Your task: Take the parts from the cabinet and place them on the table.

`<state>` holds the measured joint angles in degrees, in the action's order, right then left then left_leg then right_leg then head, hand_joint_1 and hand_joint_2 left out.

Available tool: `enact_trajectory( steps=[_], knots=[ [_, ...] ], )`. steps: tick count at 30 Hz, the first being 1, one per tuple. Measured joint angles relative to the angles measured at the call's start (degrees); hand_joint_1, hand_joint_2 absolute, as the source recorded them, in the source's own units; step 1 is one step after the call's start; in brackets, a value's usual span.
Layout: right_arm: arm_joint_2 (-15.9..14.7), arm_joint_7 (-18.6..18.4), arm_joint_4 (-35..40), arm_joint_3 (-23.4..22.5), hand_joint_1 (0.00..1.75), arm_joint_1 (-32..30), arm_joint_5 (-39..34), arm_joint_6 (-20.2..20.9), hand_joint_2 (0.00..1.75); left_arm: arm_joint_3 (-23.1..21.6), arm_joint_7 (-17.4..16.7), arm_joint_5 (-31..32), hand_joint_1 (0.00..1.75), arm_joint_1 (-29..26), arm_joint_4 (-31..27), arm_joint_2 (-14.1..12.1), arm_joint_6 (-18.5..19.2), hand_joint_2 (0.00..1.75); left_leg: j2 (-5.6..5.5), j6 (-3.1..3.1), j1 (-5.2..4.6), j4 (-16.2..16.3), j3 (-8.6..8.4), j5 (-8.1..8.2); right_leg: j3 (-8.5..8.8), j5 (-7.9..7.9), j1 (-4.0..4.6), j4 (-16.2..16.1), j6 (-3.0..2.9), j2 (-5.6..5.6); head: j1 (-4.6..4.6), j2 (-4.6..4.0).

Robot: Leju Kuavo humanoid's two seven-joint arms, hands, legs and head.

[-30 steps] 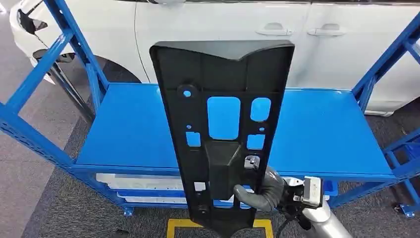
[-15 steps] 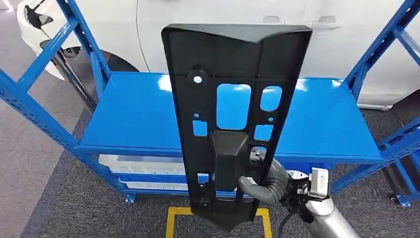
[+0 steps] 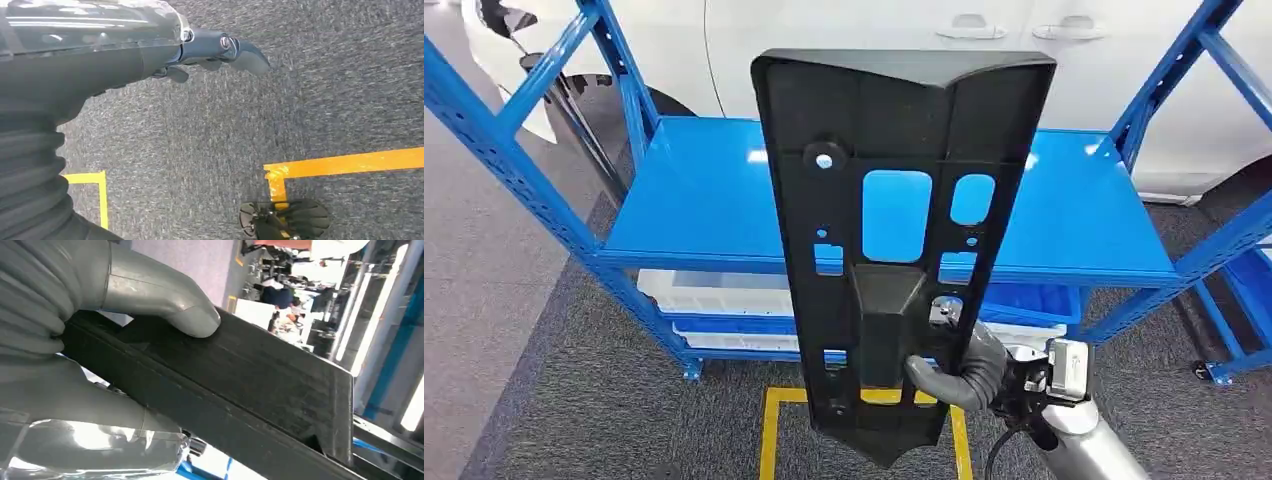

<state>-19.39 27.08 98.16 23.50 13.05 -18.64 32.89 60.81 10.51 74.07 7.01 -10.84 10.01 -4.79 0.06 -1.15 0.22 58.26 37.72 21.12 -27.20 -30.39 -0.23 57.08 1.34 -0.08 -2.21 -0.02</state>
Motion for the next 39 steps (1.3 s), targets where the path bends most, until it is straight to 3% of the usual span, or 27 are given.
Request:
enact_trajectory(
  steps=[3,4,5,7,8,9,10,12,13,14,15,18,19,21,23,24,25,27,28,30,33,34,35,36,37,38,39],
  knots=[
    [-0.2,0.0,0.0,-0.1,1.69,0.3,-0.1,0.1,1.75,0.0,0.1,0.0,0.0,-0.1,0.0,0.0,0.0,1.75,-0.07,1.16,-0.06,-0.8,0.32,-1.83,-1.01,1.66,0.15,-0.6,-1.3,-0.04,0.11,0.02],
    [-0.2,0.0,0.0,-0.1,1.69,0.4,-0.2,0.1,1.75,0.0,0.1,0.0,0.0,-0.2,0.0,0.0,0.0,1.75,-0.19,1.3,0.28,0.1,0.78,-0.04,-1.52,2.57,-0.15,-0.9,-1.76,-0.52,0.09,0.0],
    [-0.2,0.1,0.0,-0.1,1.69,0.3,-0.3,0.1,1.75,0.0,0.1,-0.1,0.0,-0.2,0.0,0.0,-0.1,1.75,-0.16,1.42,0.26,2.3,1.55,3.48,-2.35,3.21,-0.17,-0.9,-2.26,-0.44,0.09,0.0],
    [-0.2,0.2,0.0,-0.1,1.69,-0.2,-0.2,0.1,1.75,0.0,0.1,-0.2,0.0,-0.2,0.0,0.0,-0.2,1.75,-0.12,1.85,0.49,10.1,3.35,10.38,-4.05,4.62,-0.03,-0.8,-2.55,-0.52,0.09,0.0],
    [-0.2,0.3,0.0,-0.1,1.69,-0.4,-0.1,0.2,1.75,0.0,0.1,-0.4,0.0,-0.2,0.0,0.0,-0.2,1.75,-0.13,2.1,0.5,14.5,3.91,12.41,-5.17,5.41,0.04,-0.7,-2.56,-0.56,0.09,0.0],
    [-0.2,0.6,0.0,-0.1,1.69,-0.4,-0.2,0.4,1.75,0.0,0.2,-0.7,0.0,-0.3,0.0,0.0,-0.4,1.75,-0.12,2.2,0.5,17.1,3.8,12.08,-6.33,6.17,0.05,-0.5,-2.49,-0.57,0.09,0.0],
    [-0.2,0.8,-0.1,0.0,1.69,-0.2,-0.3,0.9,1.75,0.0,0.2,-0.7,0.0,-0.3,0.0,0.0,-0.4,1.75,-0.12,2.24,0.52,17.5,2.85,10.29,-7.5,6.86,0.05,-0.2,-2.38,-0.58,0.09,0.02],
    [-0.3,0.8,-0.6,0.0,1.69,1.1,-1.0,1.0,1.75,0.0,0.3,-0.8,0.0,-0.2,0.0,0.0,-0.5,1.75,-0.12,2.09,0.54,12.6,-1.99,6.24,-9.82,8.1,0.03,0.4,-2.08,-0.52,0.09,0.0],
    [-0.3,0.7,-0.9,0.0,1.69,1.8,-1.3,1.1,1.75,0.0,0.3,-0.8,0.0,-0.1,0.0,0.0,-0.6,1.75,-0.12,1.86,0.54,7.6,-5.9,6.37,-10.74,8.78,0.03,0.8,-1.82,-0.36,0.09,0.02],
    [-0.3,0.7,-1.0,0.0,1.69,2.4,-1.4,1.1,1.75,0.0,0.3,-0.8,0.0,0.2,0.0,0.0,-0.6,1.75,-0.14,1.52,0.29,1.9,-10.36,9.05,-11.29,9.2,0.26,1.2,-1.44,-0.33,0.09,0.0],
    [-0.4,0.7,-1.1,0.0,1.69,2.8,-1.5,1.1,1.75,0.0,0.3,-0.8,0.0,0.3,0.0,0.0,-0.6,1.75,-0.26,1.15,0.18,-1.2,-11.52,10.22,-11.48,9.73,0.24,1.3,-1.08,-0.52,0.11,0.0],
    [-0.4,0.6,-1.5,0.0,1.69,3.4,-1.7,1.2,1.75,0.0,0.3,-0.8,0.0,0.0,0.0,0.0,-0.7,1.75,-0.26,0.08,-0.17,-1.0,-10.14,8.61,-11.56,11.87,0.06,0.3,0.09,-0.65,0.11,0.0],
    [-0.5,0.5,-1.6,0.0,1.69,3.4,-1.7,1.1,1.75,0.0,0.3,-0.8,0.0,-0.1,0.0,0.0,-0.7,1.75,0.08,-0.36,0.3,-1.4,-9.51,7.55,-12.03,11.33,-0.36,0.7,0.37,-0.37,0.09,0.02],
    [-0.6,0.2,-1.8,0.0,1.69,3.7,-1.8,1.0,1.75,0.0,0.3,-0.7,0.0,0.0,0.0,0.0,-0.7,1.75,0.15,-1.16,0.24,-1.4,-7.73,5.85,-13.85,3.51,-0.49,6.0,0.78,-0.14,0.09,0.0],
    [-0.6,-0.2,-2.1,0.1,1.69,3.8,-1.8,0.6,1.75,0.0,0.3,-0.5,0.0,0.0,0.0,0.0,-0.6,1.75,0.16,-1.06,0.18,-1.3,-5.61,4.24,-15.3,-2.39,-0.55,14.6,1.17,-0.15,0.09,0.0],
    [-0.6,-0.3,-2.1,0.2,1.69,3.8,-1.8,0.4,1.75,0.0,0.2,-0.5,0.0,0.0,0.0,0.0,-0.5,1.75,0.16,-0.98,0.18,-1.2,-4.48,3.48,-15.46,-2.72,-0.55,17.8,1.24,-0.15,0.11,0.0],
    [-0.6,-0.5,-2.1,0.2,1.69,3.7,-1.7,0.1,1.75,0.0,0.2,-0.3,0.0,0.0,0.0,0.0,-0.5,1.75,0.16,-0.92,0.18,-1.1,-3.34,2.7,-14.7,-1.3,-0.55,19.0,1.25,-0.15,0.09,0.0],
    [-0.6,-0.7,-2.1,0.4,1.69,3.8,-1.7,-0.3,1.75,0.0,0.2,-0.2,0.0,0.0,0.0,0.0,-0.5,1.75,0.17,-0.66,0.17,-0.6,-1.19,1.4,-9.8,3.08,-0.51,14.6,0.98,-0.15,0.09,0.02],
    [-0.6,-0.7,-2.1,0.6,1.69,3.9,-1.7,-0.3,1.75,0.0,0.2,-0.2,0.0,0.0,0.0,0.1,-0.5,1.75,0.17,-0.46,0.16,-0.4,-0.36,0.81,-5.81,3.64,-0.45,9.7,0.63,-0.14,0.09,0.02],
    [-0.7,-0.7,-2.0,0.6,1.69,4.1,-1.8,-0.4,1.75,0.0,0.1,-0.3,0.0,0.1,0.0,0.2,-0.5,1.75,0.08,0.09,-0.03,0.0,0.39,-0.16,1.07,-0.66,0.07,-1.0,-0.16,-0.13,0.07,0.02],
    [-0.8,-0.4,-2.2,0.7,1.69,4.3,-2.2,-0.2,1.75,0.0,0.1,-0.7,0.0,-0.1,0.0,0.2,-0.5,1.75,0.15,1.22,0.24,-1.0,0.37,-2.18,-0.18,0.77,0.51,-0.6,-1.28,-0.04,0.09,0.0],
    [-0.8,-0.4,-2.4,0.8,1.69,4.3,-2.1,-0.1,1.75,0.1,0.1,-0.8,0.0,-0.3,0.0,0.2,-0.6,1.75,0.01,1.57,0.13,-1.0,0.72,-2.27,-0.54,1.84,-0.27,-1.3,-1.87,-0.16,0.11,0.02],
    [-0.7,-0.2,-2.5,1.0,1.69,4.5,-2.1,-0.1,1.75,0.1,0.1,-0.8,0.0,-0.3,0.0,0.2,-0.6,1.75,-0.13,1.72,0.24,0.2,1.48,0.34,-1.29,2.61,-0.13,-1.2,-2.23,-0.47,0.09,0.02],
    [-0.7,0.0,-2.6,1.1,1.69,4.6,-2.1,-0.2,1.75,0.1,0.1,-0.8,0.0,-0.4,0.0,0.2,-0.7,1.75,-0.14,1.84,0.34,3.1,2.33,4.21,-2.2,3.32,-0.12,-1.2,-2.7,-0.46,0.07,0.0],
    [-0.7,0.0,-2.7,1.1,1.69,4.6,-2.1,-0.4,1.75,0.1,0.0,-0.8,0.0,-0.4,0.0,0.2,-0.7,1.75,-0.12,2.08,0.41,7.5,3.43,8.29,-3.19,4.11,-0.06,-1.2,-2.66,-0.48,0.09,0.02],
    [-0.7,0.0,-2.8,1.1,1.69,4.5,-1.8,-0.8,1.75,0.1,-0.1,-0.7,0.0,-0.4,0.0,0.2,-0.7,1.75,-0.1,2.29,0.45,12.1,4.16,11.04,-4.15,4.88,0.02,-1.2,-2.71,-0.5,0.09,0.0],
    [-0.7,0.0,-2.9,1.1,1.69,4.3,-1.6,-1.2,1.75,0.1,-0.2,-0.7,0.0,-0.4,0.0,0.2,-0.7,1.75,-0.1,2.44,0.44,15.9,4.53,11.86,-5.21,5.63,0.05,-1.0,-2.68,-0.54,0.09,0.0]
  ],
)
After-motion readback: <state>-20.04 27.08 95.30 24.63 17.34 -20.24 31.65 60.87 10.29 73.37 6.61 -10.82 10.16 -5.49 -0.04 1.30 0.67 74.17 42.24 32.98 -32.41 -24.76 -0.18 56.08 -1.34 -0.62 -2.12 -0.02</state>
